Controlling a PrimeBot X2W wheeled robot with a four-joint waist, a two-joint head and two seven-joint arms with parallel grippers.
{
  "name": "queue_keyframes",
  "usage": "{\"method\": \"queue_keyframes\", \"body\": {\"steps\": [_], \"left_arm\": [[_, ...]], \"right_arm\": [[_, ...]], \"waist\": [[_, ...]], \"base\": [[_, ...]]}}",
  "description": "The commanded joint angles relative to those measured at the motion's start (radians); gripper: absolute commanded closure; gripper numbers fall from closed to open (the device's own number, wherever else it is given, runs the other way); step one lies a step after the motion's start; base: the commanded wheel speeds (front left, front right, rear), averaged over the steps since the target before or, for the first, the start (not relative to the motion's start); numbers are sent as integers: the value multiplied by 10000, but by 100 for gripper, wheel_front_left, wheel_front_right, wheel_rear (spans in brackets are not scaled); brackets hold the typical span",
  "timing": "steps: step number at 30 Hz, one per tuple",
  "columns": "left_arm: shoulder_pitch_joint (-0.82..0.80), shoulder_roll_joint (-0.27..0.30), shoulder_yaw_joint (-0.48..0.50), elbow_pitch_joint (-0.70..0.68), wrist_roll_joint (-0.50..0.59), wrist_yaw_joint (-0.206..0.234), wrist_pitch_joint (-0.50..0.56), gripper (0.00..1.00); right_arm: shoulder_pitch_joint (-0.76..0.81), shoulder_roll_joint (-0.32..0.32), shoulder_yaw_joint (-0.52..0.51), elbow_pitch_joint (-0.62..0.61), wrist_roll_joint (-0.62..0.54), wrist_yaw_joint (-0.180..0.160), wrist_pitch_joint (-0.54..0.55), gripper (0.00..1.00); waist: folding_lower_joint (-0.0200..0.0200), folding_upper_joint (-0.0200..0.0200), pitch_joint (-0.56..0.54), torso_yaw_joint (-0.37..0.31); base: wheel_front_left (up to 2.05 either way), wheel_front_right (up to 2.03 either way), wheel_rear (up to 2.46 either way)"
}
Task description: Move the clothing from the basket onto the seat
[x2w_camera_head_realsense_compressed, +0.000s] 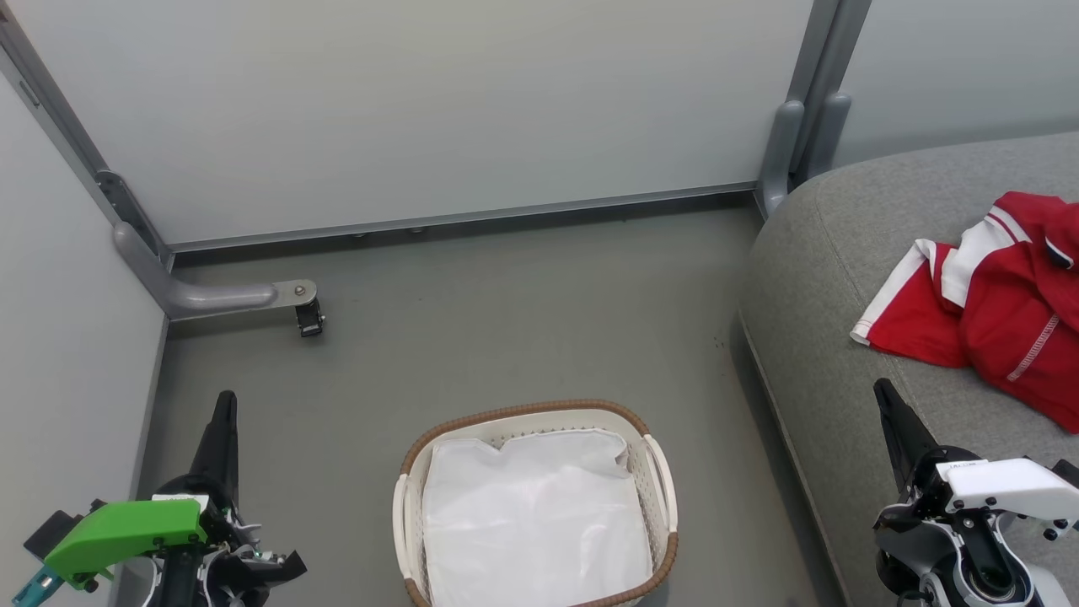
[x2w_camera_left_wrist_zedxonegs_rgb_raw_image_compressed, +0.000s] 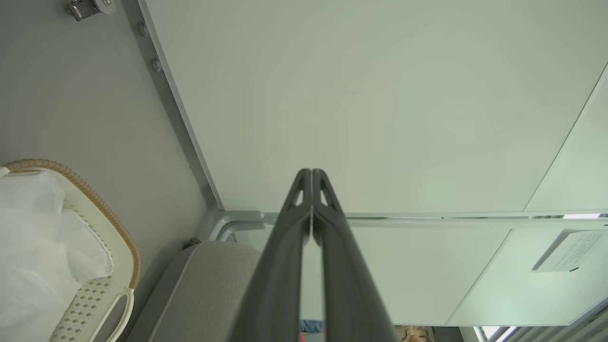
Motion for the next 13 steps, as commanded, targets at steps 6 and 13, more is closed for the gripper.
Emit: {"method": "queue_keyframes", "body": {"steps": [6, 13], "left_arm": [[-97, -2, 22, -7, -29, -32, 30, 100], [-97, -2, 21, -9, -30, -32, 30, 100]], "right_arm": [[92, -59, -20, -22, 39, 0, 12, 100], [92, -59, -19, -22, 39, 0, 11, 100]], "waist": [[0, 0, 0, 0], [0, 0, 0, 0]], "base": [[0, 0, 0], [0, 0, 0]]}}
